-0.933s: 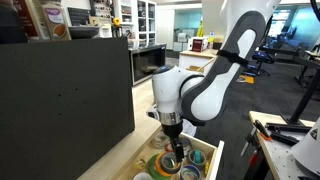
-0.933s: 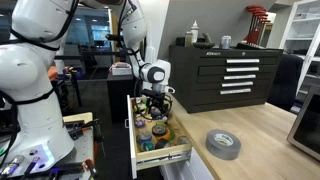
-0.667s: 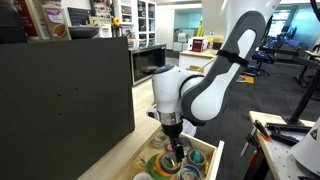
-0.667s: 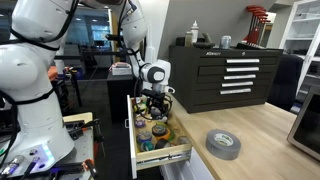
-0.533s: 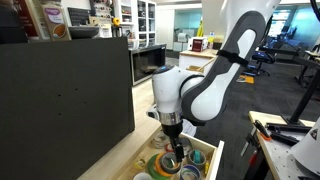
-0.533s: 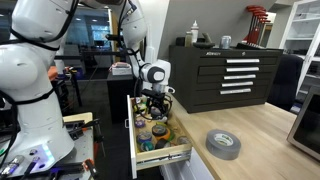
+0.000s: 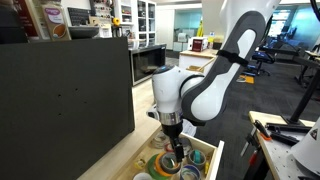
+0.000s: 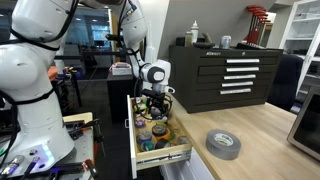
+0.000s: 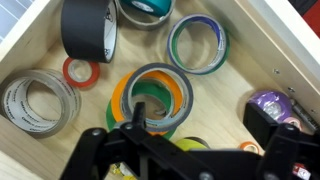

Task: Remove the small black masking tape from the drawer and place it on top of the counter

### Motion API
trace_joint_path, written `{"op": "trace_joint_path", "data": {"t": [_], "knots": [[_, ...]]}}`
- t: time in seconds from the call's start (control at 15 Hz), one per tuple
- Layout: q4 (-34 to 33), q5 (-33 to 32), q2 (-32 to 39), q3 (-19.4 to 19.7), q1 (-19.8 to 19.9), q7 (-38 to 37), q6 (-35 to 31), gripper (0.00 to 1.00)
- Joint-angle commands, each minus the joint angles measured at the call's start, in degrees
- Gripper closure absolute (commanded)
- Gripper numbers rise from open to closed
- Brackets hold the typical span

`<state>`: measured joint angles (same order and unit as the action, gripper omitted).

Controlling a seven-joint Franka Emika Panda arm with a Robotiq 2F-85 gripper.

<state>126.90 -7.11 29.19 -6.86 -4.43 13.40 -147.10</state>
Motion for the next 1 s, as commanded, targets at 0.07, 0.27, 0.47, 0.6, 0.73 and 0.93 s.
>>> {"op": "trace_joint_path", "data": {"t": [0.07, 0.27, 0.47, 0.6, 0.73, 0.93], "knots": [[-0.28, 0.97, 0.09, -0.79, 0.91, 0.87, -1.26, 0.0], [0.36, 1.69, 0.27, -1.03, 1.14, 0.34, -4.41, 0.0], [0.68, 2.29, 1.07, -0.59, 1.03, -0.38, -5.85, 0.0], [0.92, 2.66, 1.66, -0.28, 0.98, -1.02, -5.74, 0.0], [0.89, 3.01, 2.75, -0.14, 0.9, -1.49, -6.2, 0.0], [0.47, 3.01, 4.36, -0.25, 0.69, -2.02, -7.93, 0.0]]}}
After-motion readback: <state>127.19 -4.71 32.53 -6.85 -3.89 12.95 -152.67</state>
